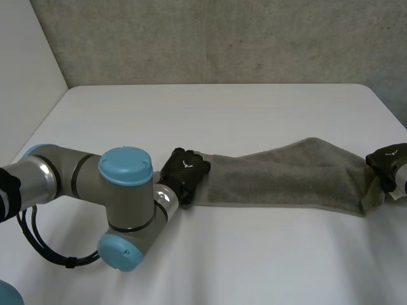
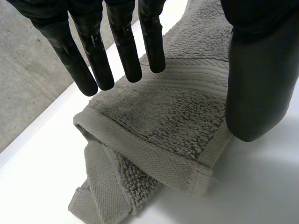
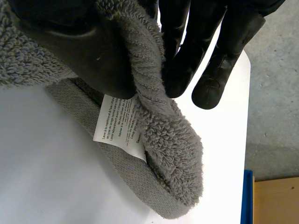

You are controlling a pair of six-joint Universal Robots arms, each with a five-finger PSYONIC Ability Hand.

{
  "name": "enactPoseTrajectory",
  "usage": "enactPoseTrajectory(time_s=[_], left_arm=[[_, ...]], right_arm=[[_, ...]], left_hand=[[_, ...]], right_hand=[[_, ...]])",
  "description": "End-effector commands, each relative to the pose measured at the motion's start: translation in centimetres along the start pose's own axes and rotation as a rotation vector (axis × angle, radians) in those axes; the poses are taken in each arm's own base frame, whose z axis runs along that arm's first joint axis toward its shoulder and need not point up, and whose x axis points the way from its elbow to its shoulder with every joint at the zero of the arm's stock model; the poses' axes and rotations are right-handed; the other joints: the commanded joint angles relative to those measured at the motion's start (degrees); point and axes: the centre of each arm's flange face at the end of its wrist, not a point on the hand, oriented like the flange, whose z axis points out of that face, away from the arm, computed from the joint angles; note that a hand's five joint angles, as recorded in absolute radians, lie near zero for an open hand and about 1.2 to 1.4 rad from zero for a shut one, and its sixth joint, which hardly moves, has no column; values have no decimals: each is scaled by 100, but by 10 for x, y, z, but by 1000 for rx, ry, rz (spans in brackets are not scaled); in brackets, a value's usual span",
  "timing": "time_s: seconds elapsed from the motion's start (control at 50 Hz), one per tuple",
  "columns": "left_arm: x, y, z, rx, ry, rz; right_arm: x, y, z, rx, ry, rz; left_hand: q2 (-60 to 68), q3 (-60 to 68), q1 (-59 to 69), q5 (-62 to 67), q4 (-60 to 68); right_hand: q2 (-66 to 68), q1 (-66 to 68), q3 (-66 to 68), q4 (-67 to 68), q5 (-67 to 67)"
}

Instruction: Fold the towel.

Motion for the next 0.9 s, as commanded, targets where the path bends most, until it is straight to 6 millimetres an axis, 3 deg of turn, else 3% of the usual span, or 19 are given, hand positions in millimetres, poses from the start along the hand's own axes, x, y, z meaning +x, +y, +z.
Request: enactPoseTrajectory(time_s=[0.02,0.46,0.5,0.6,0.62,0.64,0.78,0.88,0.9], left_arm=[[-2,-1,7,12,-9,0],[-5,7,14,-34,-39,65],[-7,7,14,-39,-39,64],[-11,6,14,-44,-52,58],[-11,6,14,-44,-52,58],[-13,4,14,-42,-57,56],[-29,-10,7,-21,-115,39],[-41,-31,-4,29,-145,12],[-47,-42,-10,56,-158,-6]], right_arm=[[-1,0,0,-1,-3,-1],[-5,-2,-1,5,-12,-6],[-5,-2,-1,5,-12,-6],[-5,-2,-1,6,-13,-6],[-5,-2,-1,6,-13,-6],[-5,-2,-1,6,-13,-6],[-5,-2,-2,7,-12,-3],[-2,-9,-8,26,-4,4],[2,-19,-16,55,13,2]], left_hand=[[232,236,253,-790,267],[198,203,219,-824,234],[450,455,471,-572,486],[3874,3879,3895,2852,3910],[3882,3886,3903,2860,3917],[4479,4484,4500,3457,4515],[4485,4490,4506,3463,4521],[4485,4490,4506,3463,4521],[4485,4490,4506,3463,4521]], right_hand=[[558,495,305,293,381],[558,495,305,293,381],[558,495,305,293,381],[558,495,305,293,381],[558,495,305,293,381],[558,495,305,293,381],[558,495,305,293,381],[558,495,305,293,381],[558,495,305,293,381]])
